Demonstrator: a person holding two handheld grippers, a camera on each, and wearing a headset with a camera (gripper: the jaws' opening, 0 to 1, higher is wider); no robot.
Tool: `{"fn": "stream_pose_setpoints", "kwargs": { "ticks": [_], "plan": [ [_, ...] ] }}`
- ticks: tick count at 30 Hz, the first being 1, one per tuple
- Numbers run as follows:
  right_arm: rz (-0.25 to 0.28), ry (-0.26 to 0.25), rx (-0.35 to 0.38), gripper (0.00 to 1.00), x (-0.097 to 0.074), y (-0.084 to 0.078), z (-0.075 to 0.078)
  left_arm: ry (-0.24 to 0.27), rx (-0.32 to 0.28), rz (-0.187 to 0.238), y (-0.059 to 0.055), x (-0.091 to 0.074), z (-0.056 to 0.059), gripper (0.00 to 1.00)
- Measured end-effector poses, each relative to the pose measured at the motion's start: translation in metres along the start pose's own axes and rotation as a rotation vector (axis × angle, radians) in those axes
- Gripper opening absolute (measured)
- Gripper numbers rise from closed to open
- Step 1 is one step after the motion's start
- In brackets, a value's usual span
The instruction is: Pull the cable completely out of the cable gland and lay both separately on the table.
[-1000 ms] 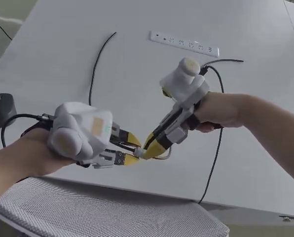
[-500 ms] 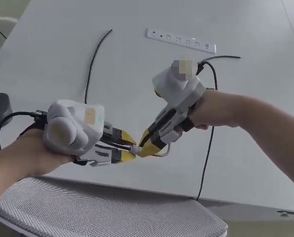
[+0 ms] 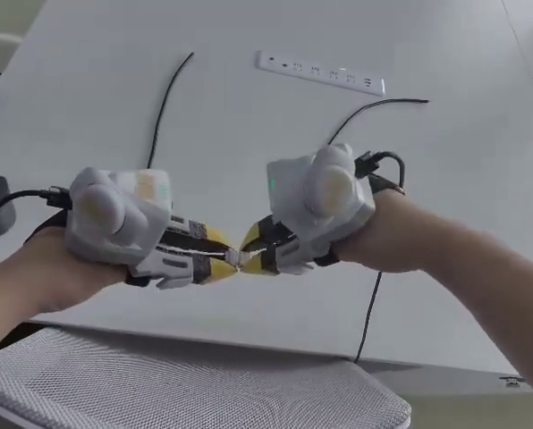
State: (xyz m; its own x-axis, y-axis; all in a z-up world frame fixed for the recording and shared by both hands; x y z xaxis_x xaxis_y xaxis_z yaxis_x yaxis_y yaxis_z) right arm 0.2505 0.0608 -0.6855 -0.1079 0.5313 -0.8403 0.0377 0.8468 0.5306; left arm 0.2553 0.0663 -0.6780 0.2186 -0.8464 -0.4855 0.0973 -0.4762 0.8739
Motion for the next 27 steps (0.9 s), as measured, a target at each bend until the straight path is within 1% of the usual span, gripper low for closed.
{"fn": "stream_pose_setpoints", "kwargs": {
  "ticks": [2,3,5,7,9,11,13,14,16,18,20,25,27],
  "plan": [
    [-0.001,-0.02,0.003,0.06,0.001,-0.001,-0.003,-0.005,-0.001,-0.004,-0.001,0.0,0.001,0.15],
    [0.013,-0.07,-0.001,0.06,0.001,0.0,0.001,0.002,-0.02,-0.004,-0.001,-0.001,0.0,0.15],
    [0.022,-0.067,-0.01,0.06,0.004,0.0,-0.004,-0.014,-0.03,-0.003,-0.003,-0.001,0.001,0.15],
    [0.024,-0.085,-0.012,0.06,0.004,-0.001,-0.005,-0.018,-0.035,-0.007,-0.003,0.0,0.003,0.15],
    [0.023,-0.096,-0.024,0.06,0.005,-0.001,-0.006,-0.029,-0.055,-0.014,-0.005,0.001,0.005,0.15],
    [0.023,-0.107,-0.027,0.06,0.005,-0.001,-0.005,-0.03,-0.059,-0.016,-0.005,0.001,0.005,0.15],
    [0.027,-0.134,-0.058,0.06,0.005,0.0,-0.003,-0.022,-0.064,-0.015,-0.005,0.001,0.003,0.15],
    [0.032,-0.154,-0.08,0.06,0.004,0.001,0.0,-0.01,-0.075,-0.012,-0.005,0.0,0.0,0.15],
    [0.041,-0.175,-0.102,0.06,0.003,0.003,0.003,-0.002,-0.073,-0.007,-0.004,-0.001,-0.004,0.15],
    [0.045,-0.174,-0.113,0.07,0.003,0.003,0.003,-0.004,-0.084,-0.01,-0.004,-0.001,-0.006,0.15],
    [0.048,-0.188,-0.134,0.07,0.003,0.004,0.006,0.001,-0.086,-0.009,-0.004,-0.001,-0.007,0.15],
    [0.053,-0.189,-0.137,0.07,0.004,0.005,0.008,0.007,-0.081,-0.009,-0.006,-0.001,-0.01,0.15],
    [0.054,-0.188,-0.136,0.07,0.004,0.005,0.008,0.009,-0.07,-0.01,-0.006,-0.001,-0.01,0.15]
  ]
}}
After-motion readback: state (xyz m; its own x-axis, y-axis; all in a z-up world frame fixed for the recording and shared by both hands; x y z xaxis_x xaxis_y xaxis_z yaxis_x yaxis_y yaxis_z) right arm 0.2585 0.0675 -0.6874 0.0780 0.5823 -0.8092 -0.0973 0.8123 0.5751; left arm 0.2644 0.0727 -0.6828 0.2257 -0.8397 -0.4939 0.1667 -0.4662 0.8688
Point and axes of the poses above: the centre of the closed fingertips' face, and the gripper's own axes: x roughly forward along the fingers, z roughly to its right, y roughly out of its top, the point moved 1 cm from there along -x, roughly backward along the fingers, and after that the axes turned 13 degrees about x, right-handed, at the moved point
